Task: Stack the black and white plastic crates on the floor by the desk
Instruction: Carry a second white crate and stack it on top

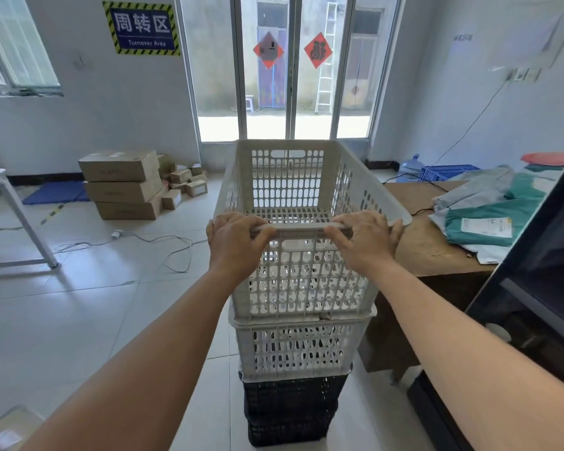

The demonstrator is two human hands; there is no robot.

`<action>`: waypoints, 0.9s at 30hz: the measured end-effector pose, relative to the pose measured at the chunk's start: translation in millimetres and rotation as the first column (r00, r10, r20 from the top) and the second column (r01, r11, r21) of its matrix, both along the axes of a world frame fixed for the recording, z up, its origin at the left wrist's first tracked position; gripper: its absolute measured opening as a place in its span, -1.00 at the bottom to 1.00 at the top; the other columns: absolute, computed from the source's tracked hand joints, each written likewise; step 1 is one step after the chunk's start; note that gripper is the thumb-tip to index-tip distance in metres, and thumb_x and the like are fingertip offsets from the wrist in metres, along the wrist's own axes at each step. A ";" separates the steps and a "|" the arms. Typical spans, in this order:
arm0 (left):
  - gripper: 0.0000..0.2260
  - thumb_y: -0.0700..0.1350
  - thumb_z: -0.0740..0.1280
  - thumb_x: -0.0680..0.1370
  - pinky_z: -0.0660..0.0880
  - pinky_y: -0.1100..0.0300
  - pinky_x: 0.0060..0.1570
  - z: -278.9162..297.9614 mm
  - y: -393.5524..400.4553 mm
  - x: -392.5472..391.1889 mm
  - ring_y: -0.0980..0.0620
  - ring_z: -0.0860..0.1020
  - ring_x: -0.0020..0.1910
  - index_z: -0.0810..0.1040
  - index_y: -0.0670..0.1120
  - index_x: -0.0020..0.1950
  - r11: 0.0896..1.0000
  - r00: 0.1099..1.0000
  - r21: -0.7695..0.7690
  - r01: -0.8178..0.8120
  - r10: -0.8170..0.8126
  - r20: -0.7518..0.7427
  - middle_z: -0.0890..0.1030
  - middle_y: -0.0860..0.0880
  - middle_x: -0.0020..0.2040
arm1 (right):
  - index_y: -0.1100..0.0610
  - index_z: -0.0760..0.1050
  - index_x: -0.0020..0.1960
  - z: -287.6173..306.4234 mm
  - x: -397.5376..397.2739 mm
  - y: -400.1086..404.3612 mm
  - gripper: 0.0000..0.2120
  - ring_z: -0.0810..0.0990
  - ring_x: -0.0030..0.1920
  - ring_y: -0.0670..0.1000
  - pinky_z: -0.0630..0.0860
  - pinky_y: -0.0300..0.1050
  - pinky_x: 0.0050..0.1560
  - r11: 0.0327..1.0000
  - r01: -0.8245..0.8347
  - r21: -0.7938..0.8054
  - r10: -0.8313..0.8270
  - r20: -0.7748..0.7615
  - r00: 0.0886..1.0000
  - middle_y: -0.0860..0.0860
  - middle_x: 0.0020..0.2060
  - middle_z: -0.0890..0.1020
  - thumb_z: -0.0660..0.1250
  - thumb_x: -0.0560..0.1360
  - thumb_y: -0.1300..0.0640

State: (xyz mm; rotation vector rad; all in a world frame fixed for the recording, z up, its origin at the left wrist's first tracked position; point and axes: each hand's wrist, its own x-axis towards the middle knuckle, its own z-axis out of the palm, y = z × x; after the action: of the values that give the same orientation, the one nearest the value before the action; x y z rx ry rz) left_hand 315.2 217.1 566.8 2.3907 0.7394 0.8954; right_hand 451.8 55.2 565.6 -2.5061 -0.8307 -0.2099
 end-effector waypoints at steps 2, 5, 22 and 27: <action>-0.80 0.09 0.32 0.51 0.16 0.05 0.24 -0.2 -0.8 1.1 -0.04 0.35 0.22 0.64 0.02 0.00 1.000 1.000 0.001 -0.005 0.005 0.006 0.47 0.11 -0.13 | -0.17 0.53 0.13 -0.2 0.8 -0.5 -0.65 0.23 0.44 0.04 -0.26 0.24 0.45 1.000 -0.003 -0.003 0.003 0.007 1.000 -0.07 0.27 0.49 0.10 0.53 -0.29; -0.78 0.10 0.32 0.51 0.17 0.06 0.24 0.9 -1.5 0.7 -0.05 0.34 0.25 0.64 0.02 0.02 1.000 1.000 -0.015 -0.019 0.019 -0.012 0.47 0.09 -0.12 | -0.17 0.53 0.14 -0.7 0.9 -0.9 -0.64 0.24 0.43 0.05 -0.24 0.24 0.45 1.000 -0.001 -0.007 0.001 0.018 1.000 -0.06 0.27 0.49 0.10 0.53 -0.29; -0.42 0.20 0.25 0.51 -0.17 -0.19 0.45 3.3 -19.2 -9.7 -0.02 0.04 0.55 0.26 0.02 0.48 0.995 0.957 0.083 -0.048 0.070 -0.282 0.25 0.01 0.52 | -0.13 -0.07 0.57 7.7 -14.8 -24.9 -0.32 -0.15 0.57 0.00 -0.23 0.17 0.51 0.981 -0.091 -0.170 0.085 -0.044 0.995 -0.09 0.58 -0.01 0.05 0.54 -0.31; -0.26 0.23 0.30 0.47 -0.16 -0.19 0.45 9.4 -41.7 -21.8 -0.02 -0.01 0.56 0.09 0.00 0.54 0.996 0.943 0.082 0.018 0.010 -0.332 0.15 -0.01 0.55 | -0.06 -0.19 0.58 13.9 -40.9 -45.9 -0.24 -0.25 0.56 -0.01 -0.26 0.14 0.50 0.963 -0.116 -0.243 0.095 -0.097 0.991 -0.08 0.57 -0.15 0.06 0.54 -0.31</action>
State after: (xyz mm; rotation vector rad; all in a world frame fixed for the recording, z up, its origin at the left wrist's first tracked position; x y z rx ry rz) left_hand 293.4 175.3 576.2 2.6527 0.8336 0.5328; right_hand 411.0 9.3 579.5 -2.6695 -1.0069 0.0397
